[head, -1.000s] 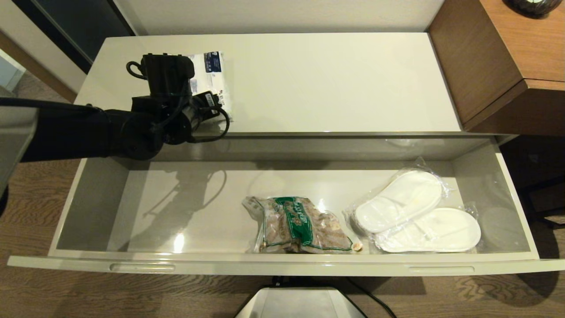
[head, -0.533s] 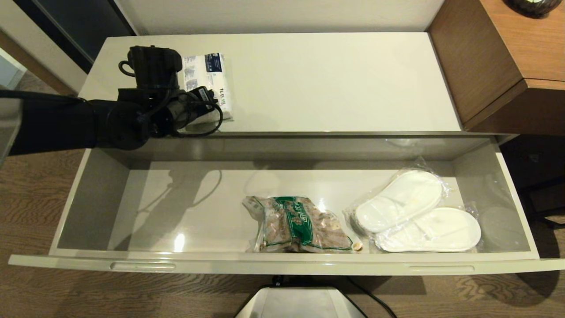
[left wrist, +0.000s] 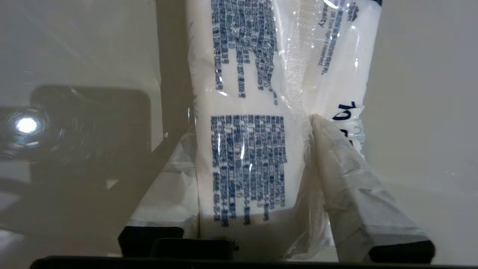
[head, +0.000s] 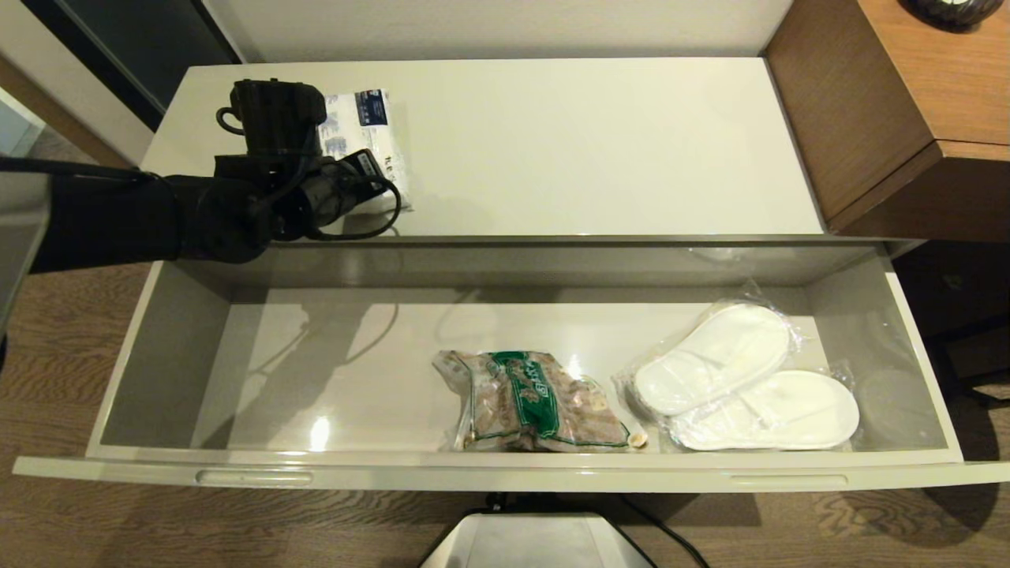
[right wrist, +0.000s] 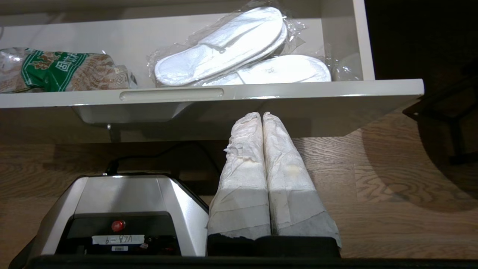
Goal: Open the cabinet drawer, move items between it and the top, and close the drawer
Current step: Pick up the tissue on the table
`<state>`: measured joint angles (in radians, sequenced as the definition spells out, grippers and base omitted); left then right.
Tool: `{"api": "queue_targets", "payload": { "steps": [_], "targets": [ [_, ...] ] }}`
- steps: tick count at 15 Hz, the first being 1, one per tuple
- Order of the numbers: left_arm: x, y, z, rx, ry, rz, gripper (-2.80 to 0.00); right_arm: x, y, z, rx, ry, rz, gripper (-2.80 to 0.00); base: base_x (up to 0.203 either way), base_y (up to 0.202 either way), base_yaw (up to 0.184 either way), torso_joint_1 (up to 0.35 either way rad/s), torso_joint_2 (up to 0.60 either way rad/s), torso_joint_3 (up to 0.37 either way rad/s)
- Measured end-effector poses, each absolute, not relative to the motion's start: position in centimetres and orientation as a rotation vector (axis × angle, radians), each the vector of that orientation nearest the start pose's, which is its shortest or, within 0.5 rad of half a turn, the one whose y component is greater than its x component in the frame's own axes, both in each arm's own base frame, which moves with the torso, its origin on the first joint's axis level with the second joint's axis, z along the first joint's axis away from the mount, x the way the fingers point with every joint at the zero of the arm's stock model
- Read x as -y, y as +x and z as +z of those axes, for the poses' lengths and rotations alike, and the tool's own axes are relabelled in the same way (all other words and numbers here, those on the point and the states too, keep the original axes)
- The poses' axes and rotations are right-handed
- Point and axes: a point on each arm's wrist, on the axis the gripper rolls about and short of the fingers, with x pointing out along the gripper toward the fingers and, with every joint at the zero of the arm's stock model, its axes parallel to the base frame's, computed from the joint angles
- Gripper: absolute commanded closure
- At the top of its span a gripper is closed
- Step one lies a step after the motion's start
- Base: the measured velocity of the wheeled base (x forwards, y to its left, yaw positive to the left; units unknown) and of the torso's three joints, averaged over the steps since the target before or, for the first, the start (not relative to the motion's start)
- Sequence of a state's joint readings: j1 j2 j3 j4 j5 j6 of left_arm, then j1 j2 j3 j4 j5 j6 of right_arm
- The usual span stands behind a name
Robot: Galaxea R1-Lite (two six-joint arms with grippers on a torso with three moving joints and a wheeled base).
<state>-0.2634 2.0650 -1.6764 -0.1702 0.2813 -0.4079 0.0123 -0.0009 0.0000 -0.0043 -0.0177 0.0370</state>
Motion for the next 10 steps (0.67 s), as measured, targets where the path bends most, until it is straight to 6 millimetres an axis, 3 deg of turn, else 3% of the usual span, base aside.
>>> {"api": "queue_targets", "payload": {
  "steps": [5,10],
  "targets": [
    [10.0,39.4,27.1,-0.21,-0.344,0.066,0.0,0.1,-2.3,7.6,0.005,0.037,-0.007,0.0,0.0,0.0,0.0,0.0,0.0,0.0],
    [8.3,32.4,32.2,-0.229,-0.329,0.066,0.0,0.1,-2.3,7.6,0.005,0.037,-0.005,0.0,0.0,0.0,0.0,0.0,0.0,0.0]
  ]
}}
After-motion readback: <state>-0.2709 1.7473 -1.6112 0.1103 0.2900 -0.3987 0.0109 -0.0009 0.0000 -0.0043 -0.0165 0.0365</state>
